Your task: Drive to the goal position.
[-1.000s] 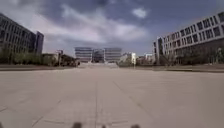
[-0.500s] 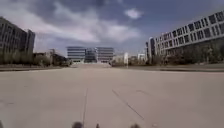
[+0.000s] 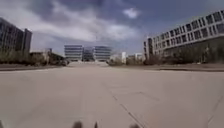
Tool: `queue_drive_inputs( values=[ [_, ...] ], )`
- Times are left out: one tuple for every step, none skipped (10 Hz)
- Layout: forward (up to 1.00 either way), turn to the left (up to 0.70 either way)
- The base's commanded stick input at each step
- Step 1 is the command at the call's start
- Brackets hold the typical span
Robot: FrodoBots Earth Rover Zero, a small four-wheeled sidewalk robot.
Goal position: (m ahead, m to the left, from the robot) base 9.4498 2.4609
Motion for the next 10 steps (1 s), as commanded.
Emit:
queue_drive_inputs(
  values=[
    [0.7, -0.01],
    [0.7, -0.01],
    [0.7, -0.01],
    [0.7, -0.01],
    [0.7, -0.01],
    [0.7, -0.01],
    [0.7, -0.01],
    [0.7, -0.01],
    [0.7, -0.01],
    [0.7, 0.01]
  ],
)
